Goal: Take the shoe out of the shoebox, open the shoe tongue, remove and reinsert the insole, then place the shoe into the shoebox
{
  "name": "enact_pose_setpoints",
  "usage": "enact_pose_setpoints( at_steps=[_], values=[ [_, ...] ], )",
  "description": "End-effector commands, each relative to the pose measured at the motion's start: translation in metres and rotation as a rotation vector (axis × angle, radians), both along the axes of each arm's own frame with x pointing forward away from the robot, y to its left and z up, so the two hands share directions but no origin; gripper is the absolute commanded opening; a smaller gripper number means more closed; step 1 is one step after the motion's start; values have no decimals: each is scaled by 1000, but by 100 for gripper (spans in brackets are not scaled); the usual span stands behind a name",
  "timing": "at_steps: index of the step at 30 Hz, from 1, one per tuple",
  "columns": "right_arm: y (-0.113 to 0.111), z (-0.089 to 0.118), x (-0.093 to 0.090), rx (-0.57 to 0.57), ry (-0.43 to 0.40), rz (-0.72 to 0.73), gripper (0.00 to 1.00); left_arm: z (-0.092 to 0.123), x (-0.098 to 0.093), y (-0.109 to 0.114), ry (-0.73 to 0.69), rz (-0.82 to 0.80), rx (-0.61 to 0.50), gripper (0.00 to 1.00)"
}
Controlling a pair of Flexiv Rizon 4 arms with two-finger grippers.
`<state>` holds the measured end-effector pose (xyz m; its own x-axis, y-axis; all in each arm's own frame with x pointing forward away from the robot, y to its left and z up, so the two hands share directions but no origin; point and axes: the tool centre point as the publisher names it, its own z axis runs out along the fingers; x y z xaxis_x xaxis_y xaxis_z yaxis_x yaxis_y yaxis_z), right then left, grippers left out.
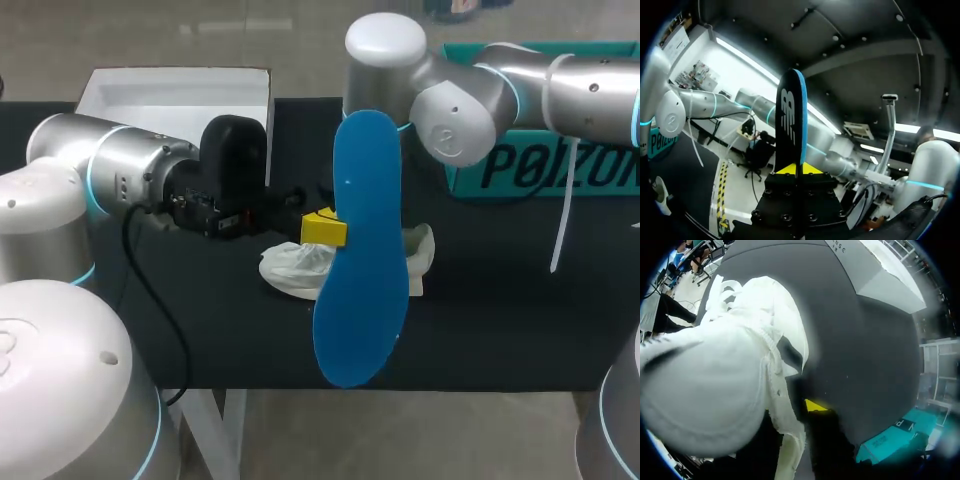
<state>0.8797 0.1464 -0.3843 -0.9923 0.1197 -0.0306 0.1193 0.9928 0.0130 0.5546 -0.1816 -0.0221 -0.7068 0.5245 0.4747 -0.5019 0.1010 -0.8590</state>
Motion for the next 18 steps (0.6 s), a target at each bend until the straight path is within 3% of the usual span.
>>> enact_pose_setpoints(
  at_steps=[1, 10, 13, 15, 18],
  values=[
    [-1, 2, -2, 0, -2, 0, 0, -1, 0, -1, 1, 0, -2, 0],
    [-1, 2, -2, 0, -2, 0, 0, -1, 0, -1, 1, 0, -2, 0],
    [-4, 20, -5, -117, 88, -220, 0, -1, 0, -1, 1, 0, -2, 0],
    [-8, 32, -9, -43, 151, -404, 0, -1, 0, -1, 1, 0, -2, 0],
    [-9, 44, -15, -34, 162, -590, 0, -1, 0, -1, 1, 0, -2, 0]
  ],
)
